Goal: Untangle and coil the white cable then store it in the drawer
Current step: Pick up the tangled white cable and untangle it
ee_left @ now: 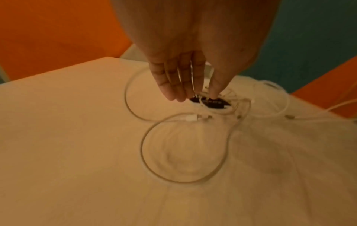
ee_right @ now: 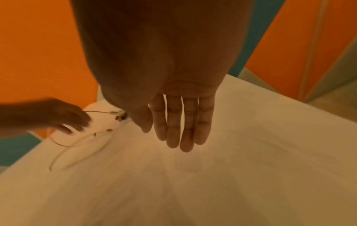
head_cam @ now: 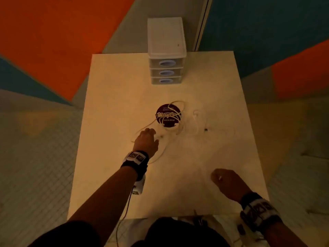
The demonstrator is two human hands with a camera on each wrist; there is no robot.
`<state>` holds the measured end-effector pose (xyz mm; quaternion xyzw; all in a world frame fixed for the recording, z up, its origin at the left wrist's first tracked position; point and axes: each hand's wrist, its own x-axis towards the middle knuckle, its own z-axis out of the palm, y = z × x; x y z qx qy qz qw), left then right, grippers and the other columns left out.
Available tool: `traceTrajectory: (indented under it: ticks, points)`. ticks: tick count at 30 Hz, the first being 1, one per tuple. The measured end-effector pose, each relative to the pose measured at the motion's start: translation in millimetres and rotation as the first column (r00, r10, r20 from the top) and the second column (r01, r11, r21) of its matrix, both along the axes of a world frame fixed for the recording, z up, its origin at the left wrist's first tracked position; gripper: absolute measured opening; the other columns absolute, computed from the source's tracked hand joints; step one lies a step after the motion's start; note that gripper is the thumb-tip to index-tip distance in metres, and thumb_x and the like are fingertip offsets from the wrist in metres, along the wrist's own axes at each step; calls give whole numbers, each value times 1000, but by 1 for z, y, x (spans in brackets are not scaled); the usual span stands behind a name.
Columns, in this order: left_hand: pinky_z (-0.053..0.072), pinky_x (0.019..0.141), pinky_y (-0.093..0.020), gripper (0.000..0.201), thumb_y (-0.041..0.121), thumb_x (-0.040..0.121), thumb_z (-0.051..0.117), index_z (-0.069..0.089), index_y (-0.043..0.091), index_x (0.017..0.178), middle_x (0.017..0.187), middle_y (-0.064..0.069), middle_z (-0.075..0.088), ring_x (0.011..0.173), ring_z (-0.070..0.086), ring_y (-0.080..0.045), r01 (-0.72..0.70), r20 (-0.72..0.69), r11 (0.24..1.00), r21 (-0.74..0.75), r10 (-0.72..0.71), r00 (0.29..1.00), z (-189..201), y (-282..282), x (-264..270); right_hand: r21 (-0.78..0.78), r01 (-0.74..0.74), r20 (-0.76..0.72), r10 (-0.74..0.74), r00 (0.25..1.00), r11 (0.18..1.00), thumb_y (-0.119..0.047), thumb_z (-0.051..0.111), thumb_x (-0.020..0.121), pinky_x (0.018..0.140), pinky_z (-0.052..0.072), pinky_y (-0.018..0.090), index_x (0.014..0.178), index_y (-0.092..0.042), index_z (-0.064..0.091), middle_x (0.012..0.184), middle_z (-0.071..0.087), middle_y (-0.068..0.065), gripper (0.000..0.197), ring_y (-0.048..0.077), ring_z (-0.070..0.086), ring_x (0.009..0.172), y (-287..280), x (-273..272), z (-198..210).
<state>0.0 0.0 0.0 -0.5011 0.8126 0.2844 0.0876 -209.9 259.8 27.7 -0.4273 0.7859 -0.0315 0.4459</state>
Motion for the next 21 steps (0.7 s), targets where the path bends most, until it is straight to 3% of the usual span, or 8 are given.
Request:
traceTrajectory:
  ticks: [2,5,8,10,12,14,17,21]
  points:
    - [43,99,-42,47,30,96,55,47,12,138,138,-9,50,125,48,-32,65,115,997,51,-70,991,-9,-10,-2,-70,7,-22,-9,1000,998,-34,47,102,72,48,31,99,-18,65,96,65,-3,25,17,61,82,-19,7,-4]
    - [47,92,-40,29,23,97,49,59,13,122,124,-10,61,116,56,-33,131,131,988,83,-141,981,-17,-17,0,-143,-19,-9,18,1000,990,-33,48,101,75,53,37,97,-17,66,96,68,0,25,17,62,81,-52,24,-3]
    - [50,81,-40,20,23,99,46,63,15,106,104,-9,67,99,63,-34,94,19,990,101,-96,995,-5,-19,9,-195,-4,7,5,1000,981,-33,48,100,76,54,41,97,-19,66,97,69,1,24,19,63,82,-80,37,-2]
    - [52,66,-39,14,21,100,48,59,16,94,82,-6,67,76,65,-30,-14,-186,985,174,47,981,11,-16,18,-246,7,17,-3,1000,969,-33,50,98,77,54,41,97,-18,67,97,69,0,22,18,64,83,-96,46,0]
    - [43,53,-24,13,18,101,51,56,15,90,62,6,60,53,54,-12,-76,-381,969,237,165,910,37,-10,27,-316,32,24,-26,999,948,-33,51,97,75,55,39,94,-20,67,93,69,-3,21,16,64,80,-111,50,3]
    - [31,48,-15,16,24,101,52,58,12,91,50,9,52,43,40,-7,-105,-502,934,341,275,820,65,-4,32,-360,66,36,-57,998,931,-32,53,96,73,56,37,92,-20,67,90,69,-4,18,15,63,77,-126,49,7]
    - [22,47,-27,32,34,102,45,63,9,92,54,-5,31,46,25,-17,-89,-607,824,560,480,633,92,2,32,-426,98,52,-84,995,900,-30,55,95,69,56,35,89,-18,66,83,68,-3,17,14,63,73,-148,41,11]
    - [21,45,-26,32,22,106,39,58,0,92,57,-1,27,48,21,-15,-80,-650,768,636,588,482,105,5,19,-454,157,46,-153,987,877,-21,58,95,66,56,31,87,-14,64,80,68,1,13,15,64,71,-174,29,13]
